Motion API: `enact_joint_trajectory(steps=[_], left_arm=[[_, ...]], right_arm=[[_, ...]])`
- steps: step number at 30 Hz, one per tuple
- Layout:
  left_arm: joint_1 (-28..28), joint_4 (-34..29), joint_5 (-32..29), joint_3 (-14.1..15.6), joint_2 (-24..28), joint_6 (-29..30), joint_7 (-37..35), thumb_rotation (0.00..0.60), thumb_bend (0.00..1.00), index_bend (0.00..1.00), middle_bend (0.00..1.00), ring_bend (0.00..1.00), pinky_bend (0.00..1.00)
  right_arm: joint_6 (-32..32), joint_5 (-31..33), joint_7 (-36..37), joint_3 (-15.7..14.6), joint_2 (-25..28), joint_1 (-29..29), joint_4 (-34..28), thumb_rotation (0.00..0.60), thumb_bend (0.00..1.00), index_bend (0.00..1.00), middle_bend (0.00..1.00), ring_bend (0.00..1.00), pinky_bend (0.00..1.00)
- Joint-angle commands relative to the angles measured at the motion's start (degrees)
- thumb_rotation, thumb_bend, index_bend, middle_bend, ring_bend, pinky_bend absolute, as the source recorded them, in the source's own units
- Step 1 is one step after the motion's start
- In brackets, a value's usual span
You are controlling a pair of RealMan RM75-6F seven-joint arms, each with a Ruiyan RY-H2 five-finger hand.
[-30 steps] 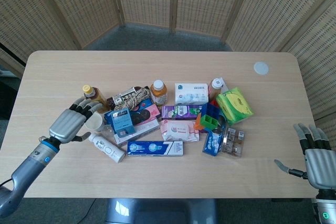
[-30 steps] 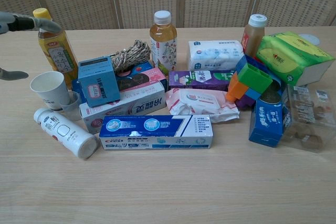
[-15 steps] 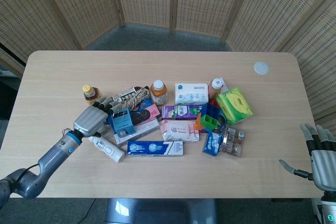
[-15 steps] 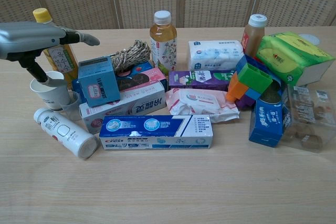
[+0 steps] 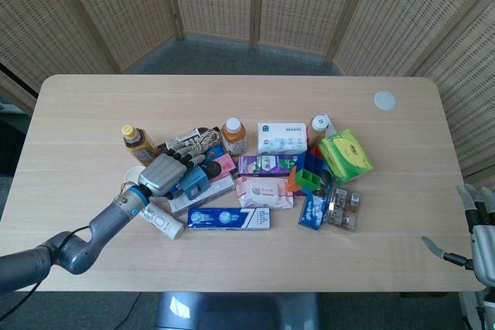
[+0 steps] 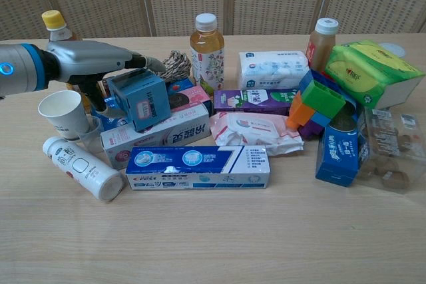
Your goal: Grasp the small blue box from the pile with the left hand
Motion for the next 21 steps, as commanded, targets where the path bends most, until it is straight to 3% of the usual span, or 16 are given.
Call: enact_joint_trajectory(steps=[1, 3, 5, 8, 11, 14, 21], left_arm=[[-0.8, 0.9, -0.3, 0.0, -1.0, 0.0, 0.2, 0.600, 0.33, 0.00, 0.00, 0.00, 0.00], [-0.7, 1.5, 0.3, 0.0, -1.8, 1.7, -0.5, 0.600, 0.33, 0.01, 0.05, 0.07, 0.00], [-0.4, 2.2, 0.9, 0.2, -2.3, 3.1, -1.2, 0.600, 0.34, 0.08, 0.18, 0.21, 0.00], [0.1, 3.3, 1.9, 0.5, -2.9, 5.1, -2.6, 0.600, 0.33, 0.29, 0.36, 0.40, 0.02], [0.5, 4.1, 2.6, 0.9, -3.2, 6.3, -3.7, 0.600, 0.33, 0.46, 0.55, 0.59, 0.15], [0.7, 4.4, 2.4, 1.2, -3.3, 6.6, -4.4, 0.600, 0.34, 0.51, 0.60, 0.64, 0.25], [1.4, 3.9, 3.2, 1.0, -2.8, 9.7, -5.9, 0.600, 0.33, 0.54, 0.63, 0.69, 0.32]], right_arm=[[0.3, -0.2, 0.2, 0.1, -0.2, -0.1, 0.3, 0.276, 0.03, 0.00, 0.00, 0.00, 0.00], [0.4, -0.3, 0.3, 0.2, -0.4, -0.1, 0.6, 0.277, 0.03, 0.00, 0.00, 0.00, 0.00], [0.3, -0.4, 0.5, 0.2, -0.5, -0.1, 0.8, 0.280, 0.03, 0.00, 0.00, 0.00, 0.00], [-0.1, -0.3, 0.7, 0.3, -0.7, 0.1, 1.2, 0.280, 0.03, 0.00, 0.00, 0.00, 0.00], [-0.4, -0.4, 0.8, 0.4, -1.0, 0.4, 1.5, 0.278, 0.03, 0.00, 0.00, 0.00, 0.00], [-0.7, -0.5, 1.0, 0.5, -1.2, 0.6, 1.7, 0.278, 0.03, 0.00, 0.00, 0.00, 0.00], [-0.6, -0.6, 1.0, 0.7, -1.3, 0.7, 1.7, 0.280, 0.03, 0.00, 0.00, 0.00, 0.00]])
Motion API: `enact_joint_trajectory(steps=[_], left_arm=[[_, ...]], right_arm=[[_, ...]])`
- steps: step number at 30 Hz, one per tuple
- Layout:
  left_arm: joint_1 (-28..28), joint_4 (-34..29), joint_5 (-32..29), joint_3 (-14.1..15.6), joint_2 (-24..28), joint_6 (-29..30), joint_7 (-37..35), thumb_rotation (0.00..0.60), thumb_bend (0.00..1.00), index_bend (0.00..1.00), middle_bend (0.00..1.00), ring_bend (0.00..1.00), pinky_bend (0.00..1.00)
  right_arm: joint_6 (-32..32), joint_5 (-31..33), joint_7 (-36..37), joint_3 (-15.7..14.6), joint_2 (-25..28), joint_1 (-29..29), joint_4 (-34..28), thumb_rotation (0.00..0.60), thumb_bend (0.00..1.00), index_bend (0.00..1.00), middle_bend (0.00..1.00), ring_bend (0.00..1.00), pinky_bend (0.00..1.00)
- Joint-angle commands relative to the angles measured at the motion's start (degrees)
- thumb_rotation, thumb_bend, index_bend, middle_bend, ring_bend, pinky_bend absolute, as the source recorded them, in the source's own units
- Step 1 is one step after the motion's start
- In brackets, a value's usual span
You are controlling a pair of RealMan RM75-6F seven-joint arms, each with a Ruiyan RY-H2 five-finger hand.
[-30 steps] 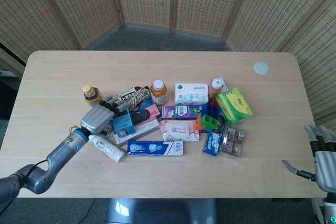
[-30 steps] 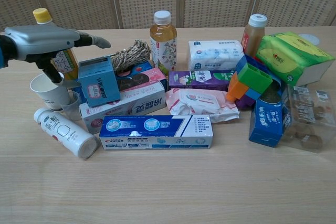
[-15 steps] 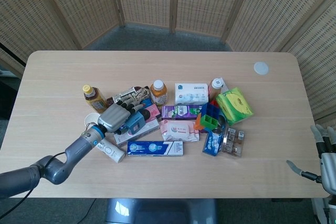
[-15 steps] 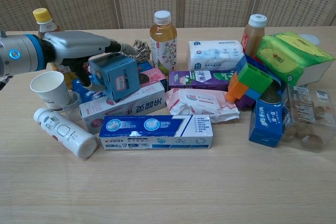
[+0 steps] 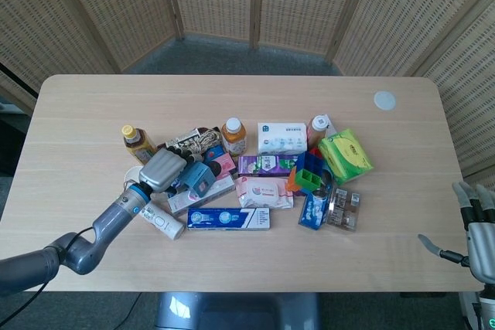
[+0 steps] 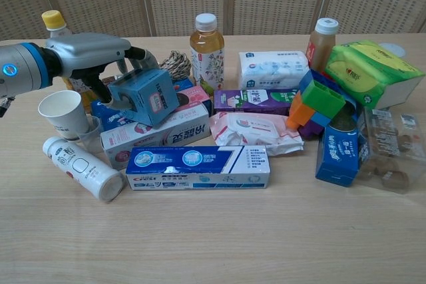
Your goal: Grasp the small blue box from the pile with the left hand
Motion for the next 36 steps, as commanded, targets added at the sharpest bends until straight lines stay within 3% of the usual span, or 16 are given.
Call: enact_joint_trajectory(steps=[1, 11, 24, 36], left_arm=[[0.7, -0.8, 0.6, -0.5, 0.8, 2.3, -1.6, 0.600, 0.33, 0.54, 0.63, 0.69, 0.32], [4.2, -8.9, 2.5, -2.8, 8.5, 11.2, -5.8, 0.600, 0.34, 0.54, 0.63, 0.69, 0.32], [7.6, -15.7, 5.3, -10.3, 13.1, 27.6, -8.4, 0.600, 0.33, 0.52, 0.61, 0.68, 0.29], [7.8, -17.5, 5.7, -11.0, 12.8, 29.8, -7.7, 0.600, 0.33, 0.54, 0.61, 0.67, 0.29]], right_arm=[[-0.2, 0.0, -0.1, 0.0, 0.0, 0.1, 0.0, 0.280, 0.03, 0.00, 0.00, 0.00, 0.00], [-1.7, -0.5, 0.3, 0.1, -1.3, 1.3, 0.9, 0.277, 0.03, 0.00, 0.00, 0.00, 0.00], [-2.0, -1.6, 2.7, -0.6, -3.4, 1.6, 3.3, 0.278, 0.03, 0.00, 0.00, 0.00, 0.00], [-0.5, -1.9, 5.3, -1.3, -3.7, 0.3, 5.1, 0.276, 0.03, 0.00, 0.00, 0.00, 0.00]])
